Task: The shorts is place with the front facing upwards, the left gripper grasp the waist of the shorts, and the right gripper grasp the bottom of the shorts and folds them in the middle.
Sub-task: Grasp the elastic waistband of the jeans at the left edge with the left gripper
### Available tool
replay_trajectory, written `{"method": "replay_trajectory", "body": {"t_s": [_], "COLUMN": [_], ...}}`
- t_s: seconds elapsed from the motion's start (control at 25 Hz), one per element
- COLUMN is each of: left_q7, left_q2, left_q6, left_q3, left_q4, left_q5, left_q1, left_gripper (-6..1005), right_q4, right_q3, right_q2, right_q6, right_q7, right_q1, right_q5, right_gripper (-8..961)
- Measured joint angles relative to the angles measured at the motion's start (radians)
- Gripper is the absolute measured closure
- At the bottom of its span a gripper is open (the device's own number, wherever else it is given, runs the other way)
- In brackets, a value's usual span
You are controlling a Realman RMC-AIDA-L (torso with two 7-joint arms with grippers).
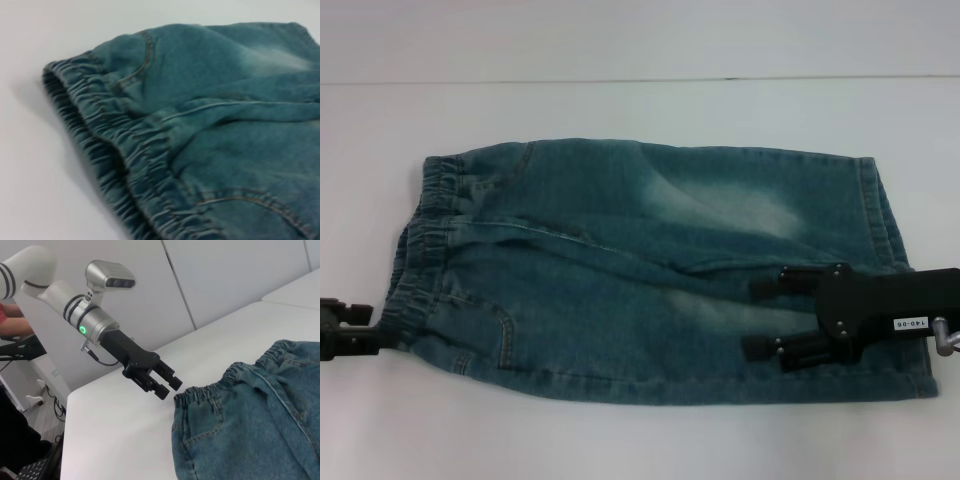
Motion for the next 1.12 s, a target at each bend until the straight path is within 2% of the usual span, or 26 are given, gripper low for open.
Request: {"method": "replay_trajectory", "body": {"t_s": [0.2, 0.76, 1.12], "left_q7": [-0.023, -0.025, -0.037], "left_q2": [-0.001, -0.005, -0.011], "left_q6": [-0.048, -0.08, -0.05], "left_q3": [0.003, 0.029, 0.031], "left_q4": [-0.009, -0.065, -0.062], "left_q5": [0.031, 0.048, 0.057], "left_q1": [-0.005, -0.023, -0.037], "left_gripper": [440, 461, 475], "right_q4": [0.009, 0.017, 0.017], "right_q3": [0.0, 0.0, 0.0], "right_q2": [0.0, -0.002, -0.002], "right_q6": [0.004, 0.012, 0.013], "right_q7": [-0.012, -0.016, -0.018], "right_q1": [-0.001, 0.0, -0.001], "right_q5": [0.0, 0.0, 0.0], "right_gripper": [11, 11, 12]}}
